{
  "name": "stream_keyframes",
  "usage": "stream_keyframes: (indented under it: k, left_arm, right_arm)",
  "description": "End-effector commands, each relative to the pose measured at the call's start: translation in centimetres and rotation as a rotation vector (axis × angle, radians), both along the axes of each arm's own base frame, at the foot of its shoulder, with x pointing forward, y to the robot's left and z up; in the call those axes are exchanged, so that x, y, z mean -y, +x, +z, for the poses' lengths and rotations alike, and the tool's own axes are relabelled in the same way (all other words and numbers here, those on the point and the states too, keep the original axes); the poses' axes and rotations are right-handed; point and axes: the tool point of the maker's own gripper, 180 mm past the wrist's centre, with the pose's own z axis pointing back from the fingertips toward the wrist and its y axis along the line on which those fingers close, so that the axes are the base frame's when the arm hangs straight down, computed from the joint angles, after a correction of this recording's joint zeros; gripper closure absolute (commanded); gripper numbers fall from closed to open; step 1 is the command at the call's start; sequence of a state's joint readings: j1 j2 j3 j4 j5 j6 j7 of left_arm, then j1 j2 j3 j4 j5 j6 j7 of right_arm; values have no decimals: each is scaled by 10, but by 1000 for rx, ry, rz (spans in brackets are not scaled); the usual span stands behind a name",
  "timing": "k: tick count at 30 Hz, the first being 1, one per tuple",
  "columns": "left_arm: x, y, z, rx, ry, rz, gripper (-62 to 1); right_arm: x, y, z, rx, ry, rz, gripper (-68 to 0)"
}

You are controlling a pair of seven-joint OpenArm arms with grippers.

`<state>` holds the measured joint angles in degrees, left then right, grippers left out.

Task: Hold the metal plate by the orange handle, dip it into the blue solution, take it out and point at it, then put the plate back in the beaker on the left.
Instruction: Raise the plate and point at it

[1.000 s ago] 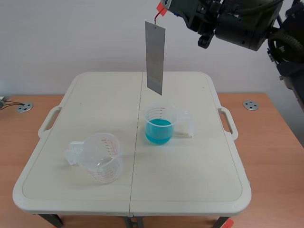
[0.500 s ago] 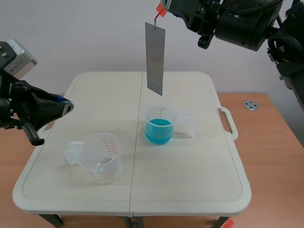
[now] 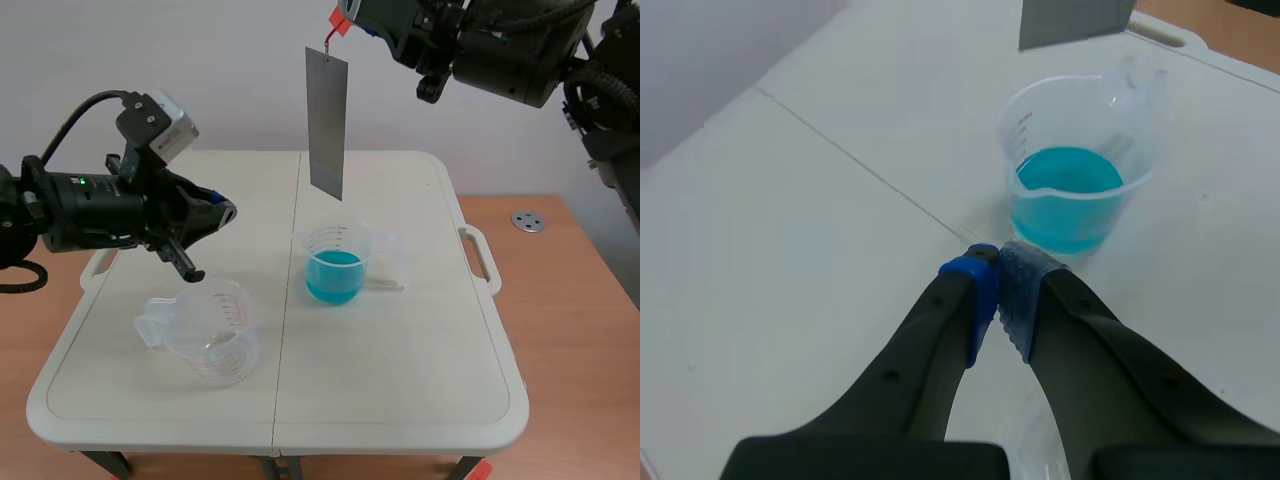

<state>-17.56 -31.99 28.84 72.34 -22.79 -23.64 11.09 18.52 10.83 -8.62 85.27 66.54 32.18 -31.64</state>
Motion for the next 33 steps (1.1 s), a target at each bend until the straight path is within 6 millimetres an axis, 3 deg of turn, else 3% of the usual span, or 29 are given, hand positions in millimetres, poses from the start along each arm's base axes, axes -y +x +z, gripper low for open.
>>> stream_keyframes:
  k: [1,8,21,33]
  left_arm:
    - [5,8,14,43,-18,-3,-16]
    - [18,20,14,75,3,1,-16]
    - [49,19,16,102,-12,-31,-16]
    - [49,20,15,110,-1,-28,-16]
  right_arm:
    - [1,-1,22,55,29,5,-15]
    - [1,0,22,50,27,5,-15]
    - [1,-1,21,48,24,6,-15]
    - [0,-1,21,46,24,8,-15]
